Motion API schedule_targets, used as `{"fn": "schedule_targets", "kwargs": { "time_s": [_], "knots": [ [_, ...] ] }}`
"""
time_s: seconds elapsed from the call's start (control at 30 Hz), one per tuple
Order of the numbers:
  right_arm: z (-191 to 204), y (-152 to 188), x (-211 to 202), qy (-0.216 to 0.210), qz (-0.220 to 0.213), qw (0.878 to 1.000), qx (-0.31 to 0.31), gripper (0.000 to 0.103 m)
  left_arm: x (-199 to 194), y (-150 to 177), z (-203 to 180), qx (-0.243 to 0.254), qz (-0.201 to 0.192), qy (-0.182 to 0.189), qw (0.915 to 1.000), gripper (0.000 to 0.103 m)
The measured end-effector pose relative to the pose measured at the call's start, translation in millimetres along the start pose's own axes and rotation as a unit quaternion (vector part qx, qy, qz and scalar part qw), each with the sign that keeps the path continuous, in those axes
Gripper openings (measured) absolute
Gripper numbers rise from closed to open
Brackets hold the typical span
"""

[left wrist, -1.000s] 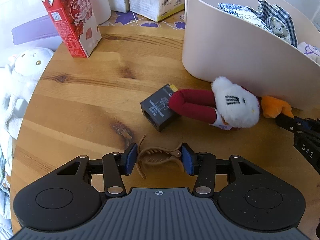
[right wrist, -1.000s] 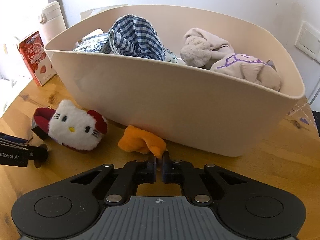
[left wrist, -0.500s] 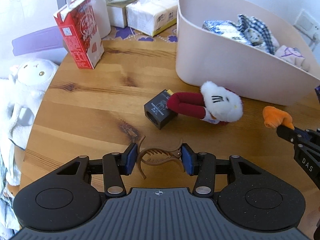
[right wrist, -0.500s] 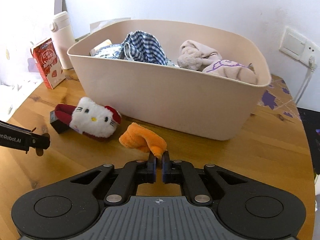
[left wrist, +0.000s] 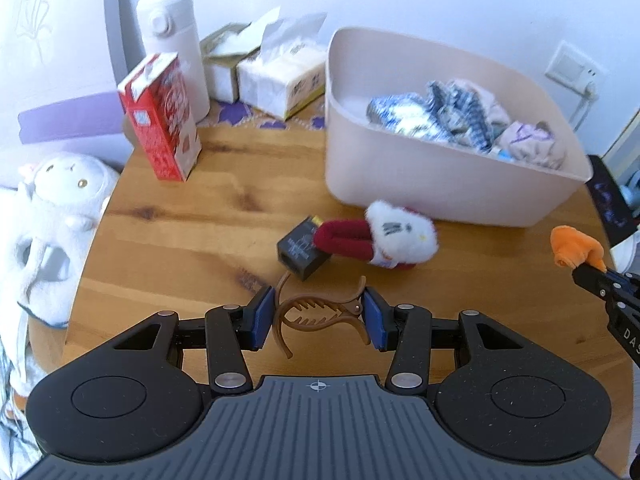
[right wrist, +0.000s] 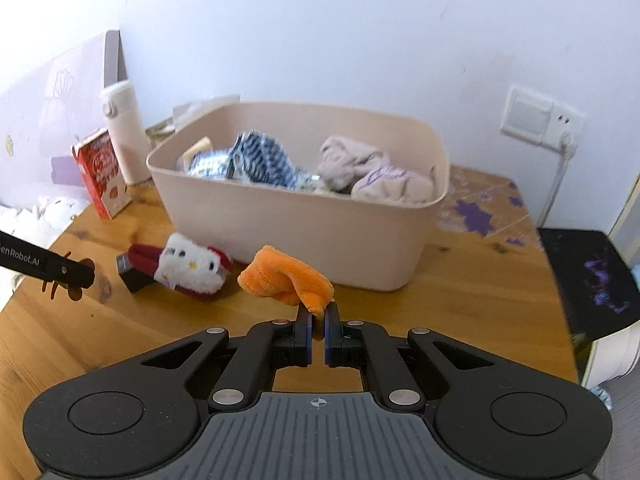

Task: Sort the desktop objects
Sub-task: 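Carry claw clip with left tool while right tool carries orange sock over bin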

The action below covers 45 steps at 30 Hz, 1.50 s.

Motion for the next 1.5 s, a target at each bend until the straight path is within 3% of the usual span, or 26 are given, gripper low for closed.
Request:
{"fn": "schedule_targets", "kwargs": {
  "time_s": [0.33,0.8,1.17,1.5],
  "knots": [
    [-10,-23,-23,0.019,-0.037,0.999,-0.011,0.006,-30,-36,-13,0.009,-0.057,0.029,0.9979,0.048],
    [-41,-72,-23,0.044,-0.084,0.995,-0.021,0.006,-38,-106,-42,0.033,-0.134,0.027,0.9901,0.048],
    [-65,-101,4,0.036,-0.089,0.995,-0.033,0.006,-4,-140,-78,0.040,-0.120,0.019,0.9918,0.048],
    [-73,-115,40,0.019,-0.069,0.996,-0.047,0.006,39,-157,-94,0.040,-0.103,-0.013,0.9938,0.048]
  ]
}}
Point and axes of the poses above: each gripper's, at about its wrist camera, not at the fingertips, and x roughly the way its jaws point, z to its left, y to its underside, the point moved 2 cm from there along x, roughly the way its jaws point, and after that the axes turned 2 degrees about -y, right-handed, at the moved point
